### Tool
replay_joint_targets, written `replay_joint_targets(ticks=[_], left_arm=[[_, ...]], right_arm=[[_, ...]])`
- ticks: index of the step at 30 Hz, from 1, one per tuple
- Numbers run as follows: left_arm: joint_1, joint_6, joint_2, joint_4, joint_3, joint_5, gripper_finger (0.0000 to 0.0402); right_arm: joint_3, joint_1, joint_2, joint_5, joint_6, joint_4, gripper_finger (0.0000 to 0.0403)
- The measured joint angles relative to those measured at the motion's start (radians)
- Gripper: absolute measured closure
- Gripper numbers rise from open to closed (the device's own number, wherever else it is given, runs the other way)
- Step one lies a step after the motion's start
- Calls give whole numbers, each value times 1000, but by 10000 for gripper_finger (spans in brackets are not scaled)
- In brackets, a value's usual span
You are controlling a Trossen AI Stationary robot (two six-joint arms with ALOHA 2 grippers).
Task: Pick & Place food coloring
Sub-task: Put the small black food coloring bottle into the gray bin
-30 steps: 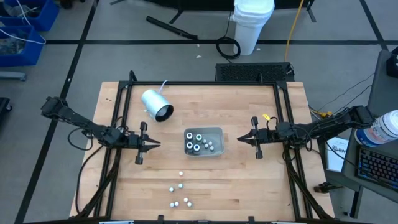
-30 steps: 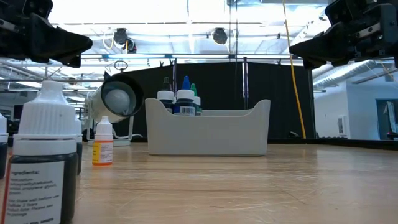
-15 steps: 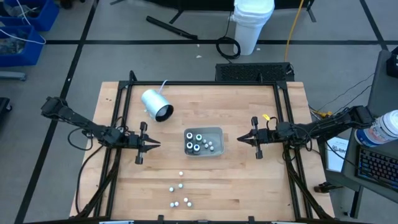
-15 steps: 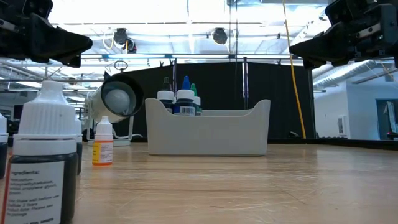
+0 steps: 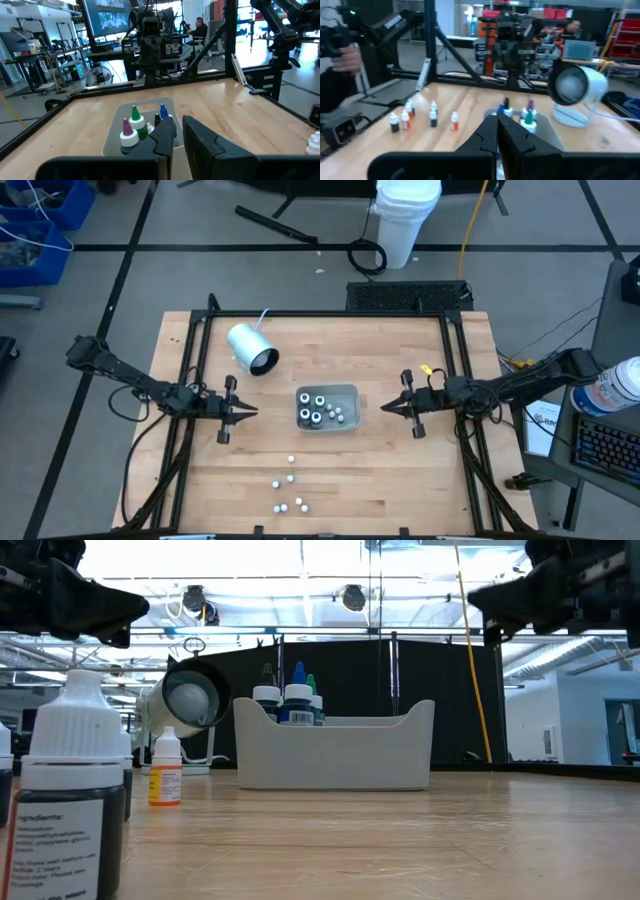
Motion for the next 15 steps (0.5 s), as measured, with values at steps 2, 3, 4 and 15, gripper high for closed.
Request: replay_joint_targets(ticks=[2,3,4,15], left_arm=[[0,-2,0,10,0,0,353],[0,-4,0,16,0,0,353],[0,-5,0,23,0,0,353],[0,13,0,43,1,0,353]], right_arm=[[19,21,50,0,2,33,403],[33,32,79,1,-3,41,403],[51,44,112,5,-12,44,403],[350,148,531,79,-67,31,403]])
